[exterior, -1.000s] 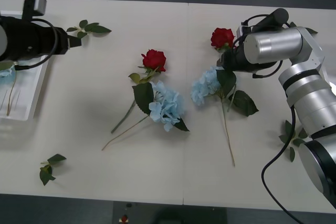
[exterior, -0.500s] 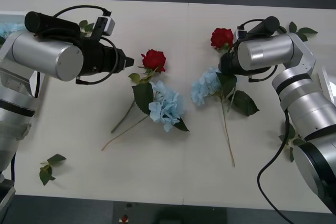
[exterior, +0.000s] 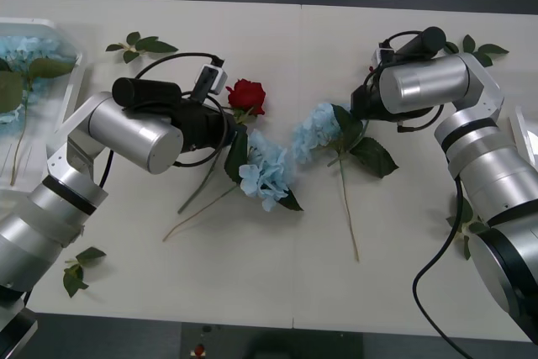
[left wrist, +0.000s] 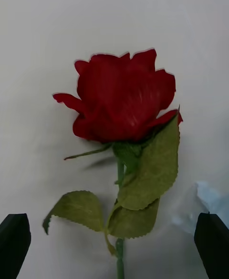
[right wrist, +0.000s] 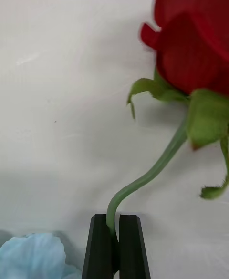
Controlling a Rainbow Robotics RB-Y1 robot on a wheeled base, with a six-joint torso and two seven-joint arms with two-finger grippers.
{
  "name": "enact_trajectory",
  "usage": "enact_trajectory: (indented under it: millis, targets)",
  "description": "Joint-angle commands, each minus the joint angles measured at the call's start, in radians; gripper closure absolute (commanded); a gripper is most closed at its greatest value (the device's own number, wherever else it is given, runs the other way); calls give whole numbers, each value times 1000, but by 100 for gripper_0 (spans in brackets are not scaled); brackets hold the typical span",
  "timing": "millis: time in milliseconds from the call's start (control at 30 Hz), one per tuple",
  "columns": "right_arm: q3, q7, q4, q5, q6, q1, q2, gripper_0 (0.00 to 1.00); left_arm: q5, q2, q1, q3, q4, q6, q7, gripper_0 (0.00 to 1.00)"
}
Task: Put the red flowers into the right box and the blue flowers into the left box
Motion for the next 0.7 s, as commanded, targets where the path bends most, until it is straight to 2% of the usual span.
enact_trajectory:
  millis: [33,267,433,600,700]
  targets:
    - [-40,44,-112,-17,100,-44,-40,100,-23,-32,-57,-4,37,-16,35,0]
    - [-149,85,-319,-71,366,-44,-147,100,-57,-67,-132,-65,145,-16,32,0]
    - [-241,147,-390,-160,484,-44,-241,100,-100,-91,-139,-65,169,-16,36,0]
    - [-422,316,-402,-228,610,-44,-333,100,-121,-105,-139,-65,189,-16,38,0]
    - [-579,432,-402,-225,691,-32,-374,100,-118,-107,-137,-67,200,-16,38,0]
